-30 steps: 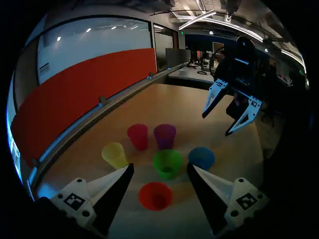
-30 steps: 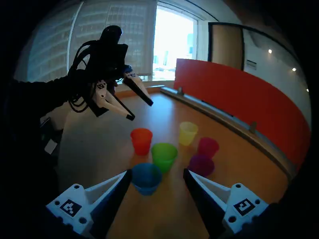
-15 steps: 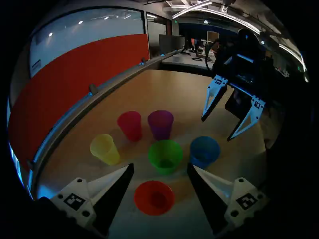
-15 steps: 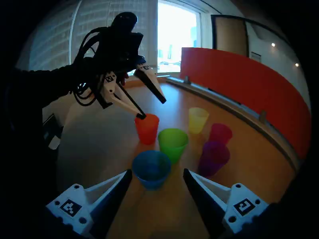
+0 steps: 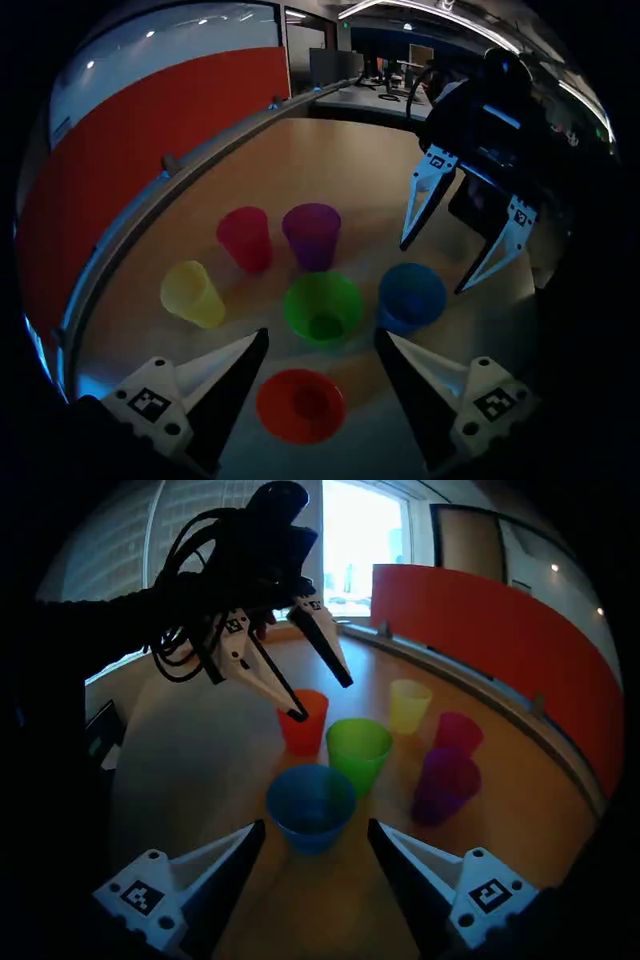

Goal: Pour water

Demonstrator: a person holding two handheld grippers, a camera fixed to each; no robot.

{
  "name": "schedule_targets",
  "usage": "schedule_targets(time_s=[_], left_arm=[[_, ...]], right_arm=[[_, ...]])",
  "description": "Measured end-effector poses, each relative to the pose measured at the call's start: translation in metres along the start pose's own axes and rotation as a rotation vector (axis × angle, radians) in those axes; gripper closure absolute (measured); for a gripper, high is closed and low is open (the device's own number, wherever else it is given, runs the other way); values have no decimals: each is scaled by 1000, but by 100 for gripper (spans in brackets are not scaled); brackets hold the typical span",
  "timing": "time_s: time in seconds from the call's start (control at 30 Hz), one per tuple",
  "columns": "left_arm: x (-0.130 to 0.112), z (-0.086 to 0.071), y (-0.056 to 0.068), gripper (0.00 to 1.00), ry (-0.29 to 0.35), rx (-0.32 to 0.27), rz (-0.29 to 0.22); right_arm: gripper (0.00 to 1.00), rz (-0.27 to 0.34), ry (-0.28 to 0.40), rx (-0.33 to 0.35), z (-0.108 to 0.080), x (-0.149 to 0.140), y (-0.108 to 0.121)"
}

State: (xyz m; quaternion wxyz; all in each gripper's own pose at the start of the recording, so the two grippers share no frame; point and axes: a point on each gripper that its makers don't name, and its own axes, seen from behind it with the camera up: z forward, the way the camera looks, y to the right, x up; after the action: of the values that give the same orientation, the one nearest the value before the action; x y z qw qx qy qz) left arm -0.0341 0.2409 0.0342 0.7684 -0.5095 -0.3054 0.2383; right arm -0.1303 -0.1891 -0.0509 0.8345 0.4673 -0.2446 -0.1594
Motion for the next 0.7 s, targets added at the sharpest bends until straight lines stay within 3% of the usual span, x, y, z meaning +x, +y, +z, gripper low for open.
schedule_targets(time_s=[0.47, 0.7], left_arm=[[-6, 25, 6, 1, -72, -4, -16], [0, 34, 8, 1, -79, -4, -28]], right_arm=[[1, -3, -11, 16, 17, -8, -4], [1, 4, -4, 24, 20, -9, -4]])
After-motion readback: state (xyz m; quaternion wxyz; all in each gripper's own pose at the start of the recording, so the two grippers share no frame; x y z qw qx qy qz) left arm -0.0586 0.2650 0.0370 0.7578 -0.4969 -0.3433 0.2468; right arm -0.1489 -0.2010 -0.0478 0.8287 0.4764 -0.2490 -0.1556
